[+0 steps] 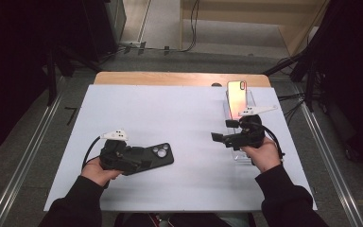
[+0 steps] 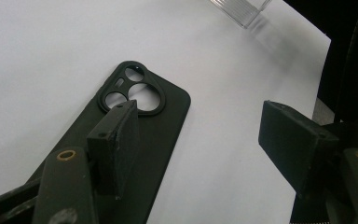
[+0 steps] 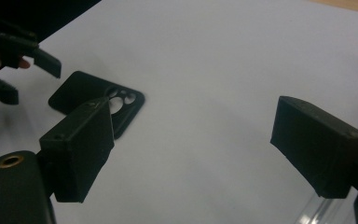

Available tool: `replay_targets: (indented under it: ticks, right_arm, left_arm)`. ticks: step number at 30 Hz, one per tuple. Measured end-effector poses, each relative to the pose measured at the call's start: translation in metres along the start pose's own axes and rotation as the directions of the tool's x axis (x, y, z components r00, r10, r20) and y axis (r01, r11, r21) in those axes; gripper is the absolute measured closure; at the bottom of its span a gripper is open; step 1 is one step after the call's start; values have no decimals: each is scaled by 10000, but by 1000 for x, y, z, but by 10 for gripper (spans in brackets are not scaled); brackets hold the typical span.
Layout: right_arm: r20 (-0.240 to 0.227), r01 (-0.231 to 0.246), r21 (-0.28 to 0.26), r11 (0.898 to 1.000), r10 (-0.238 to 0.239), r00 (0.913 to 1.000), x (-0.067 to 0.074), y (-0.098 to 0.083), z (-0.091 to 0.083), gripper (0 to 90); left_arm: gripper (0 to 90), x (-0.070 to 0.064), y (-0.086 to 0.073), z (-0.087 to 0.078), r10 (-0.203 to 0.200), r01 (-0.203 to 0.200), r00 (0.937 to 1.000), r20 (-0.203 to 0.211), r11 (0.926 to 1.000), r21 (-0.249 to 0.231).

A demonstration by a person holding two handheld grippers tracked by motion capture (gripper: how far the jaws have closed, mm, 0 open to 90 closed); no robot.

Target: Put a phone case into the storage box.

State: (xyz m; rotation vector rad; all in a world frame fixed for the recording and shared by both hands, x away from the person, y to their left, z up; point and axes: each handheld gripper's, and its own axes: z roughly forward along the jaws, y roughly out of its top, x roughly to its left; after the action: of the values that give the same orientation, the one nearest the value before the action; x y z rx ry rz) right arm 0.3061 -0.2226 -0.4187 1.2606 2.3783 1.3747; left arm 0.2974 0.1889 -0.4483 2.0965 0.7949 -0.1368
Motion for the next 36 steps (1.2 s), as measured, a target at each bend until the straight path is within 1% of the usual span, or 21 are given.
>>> replay_targets:
  ticks: [6, 8, 11, 18, 19, 21, 26, 30, 31, 33, 36]
  right_arm:
    - [-443, 230, 326, 9992, -216, 9988, 9, -10, 0, 128]
    - [-549, 327, 448, 9985, -303, 9980, 12, -14, -1, 167]
    - [-665, 535, 558, 9970, -498, 9965, 15, -19, -3, 184]
    - [-1046, 859, 780, 9932, -775, 9915, 20, -31, -2, 193]
    - [-1085, 840, 800, 9932, -751, 9913, 21, -32, -2, 193]
    - [-1146, 928, 851, 9920, -827, 9900, 22, -34, -2, 194]
    - [-1276, 915, 991, 9909, -786, 9887, 24, -40, -2, 199]
    - [-1326, 1078, 1050, 9886, -935, 9867, 24, -44, -1, 203]
    - [-1324, 1025, 1089, 9888, -878, 9873, 25, -45, -1, 202]
    - [-1383, 1086, 1146, 9875, -924, 9861, 25, -47, 0, 203]
    - [-1287, 1272, 1207, 9845, -1115, 9854, 25, -50, 0, 202]
  left_arm:
    - [294, 0, 0, -1, 19, -19, 10000, -3, 10000, -43]
    - [294, 0, 0, -1, 18, -18, 10000, -1, 10000, -47]
    - [294, 0, 0, -1, 47, -47, 10000, 19, 10000, -48]
    - [294, -2, -2, -2, 110, -110, 9999, -23, 9999, -48]
    - [294, -2, -2, -3, 83, -83, 10000, -26, 10000, -53]
    - [294, -2, -2, -4, 97, -98, 9999, -37, 9999, -70]
    - [294, -2, -2, -4, 132, -132, 9999, -44, 9999, -104]
    - [294, -2, -2, -4, 158, -158, 9999, -19, 9998, -108]
    - [294, -3, -2, -4, 171, -171, 9998, -37, 9998, -111]
    - [294, -3, -2, -5, 252, -252, 9997, -36, 9996, -114]
    - [294, -5, -1, -6, 403, -404, 9992, -57, 9989, -241]
